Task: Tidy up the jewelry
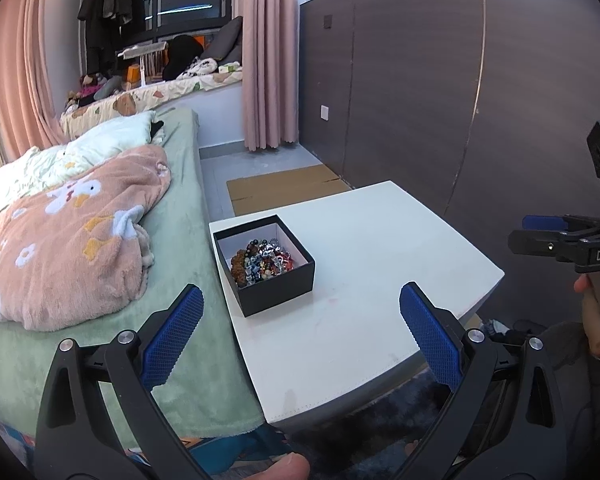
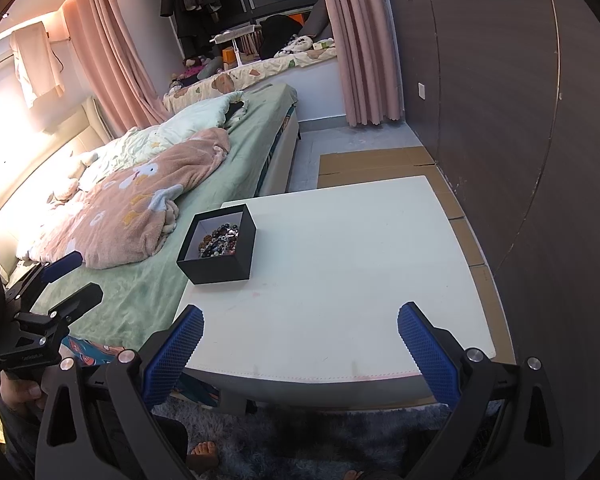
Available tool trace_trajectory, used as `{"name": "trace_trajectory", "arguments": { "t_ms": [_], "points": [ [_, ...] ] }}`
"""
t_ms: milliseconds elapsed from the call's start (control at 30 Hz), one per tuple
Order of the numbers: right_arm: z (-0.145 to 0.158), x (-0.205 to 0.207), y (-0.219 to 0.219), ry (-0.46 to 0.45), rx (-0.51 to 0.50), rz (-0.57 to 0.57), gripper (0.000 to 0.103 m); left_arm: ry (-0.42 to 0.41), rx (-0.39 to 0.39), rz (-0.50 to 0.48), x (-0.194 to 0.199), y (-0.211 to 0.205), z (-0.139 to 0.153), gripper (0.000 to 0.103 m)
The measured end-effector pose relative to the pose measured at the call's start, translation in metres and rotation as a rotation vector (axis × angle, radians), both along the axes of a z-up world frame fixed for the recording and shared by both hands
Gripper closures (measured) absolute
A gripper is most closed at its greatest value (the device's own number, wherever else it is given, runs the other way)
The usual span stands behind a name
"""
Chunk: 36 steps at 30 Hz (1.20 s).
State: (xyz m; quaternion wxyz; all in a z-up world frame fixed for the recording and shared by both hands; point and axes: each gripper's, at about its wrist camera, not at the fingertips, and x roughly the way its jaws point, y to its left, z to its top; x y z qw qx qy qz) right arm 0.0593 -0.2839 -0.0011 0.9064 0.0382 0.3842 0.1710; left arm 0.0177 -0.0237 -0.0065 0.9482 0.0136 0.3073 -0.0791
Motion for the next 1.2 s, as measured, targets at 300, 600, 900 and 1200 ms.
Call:
{"name": "trace_trajectory", "arguments": {
  "t_ms": [300, 600, 900, 1200],
  "points": [
    [-0.005, 0.001, 0.001, 0.019, 0.006, 0.002, 0.008, 0.022, -0.041, 0.024, 0.003, 0.013, -0.002, 0.005],
    [-0.006, 0.003, 0.006, 0.032, -0.001, -0.002, 0.008, 0.015, -0.046, 0.035, 0.002, 0.019, -0.002, 0.005],
    [-0.015, 0.013, 0.010, 0.067, -0.011, -0.005, 0.008, 0.022, -0.054, 0.061, 0.005, 0.034, -0.009, 0.005],
    [-0.029, 0.027, 0.022, 0.093, -0.052, -0.007, 0.008, 0.037, -0.079, 0.084, 0.008, 0.051, -0.016, 0.005]
  ]
}}
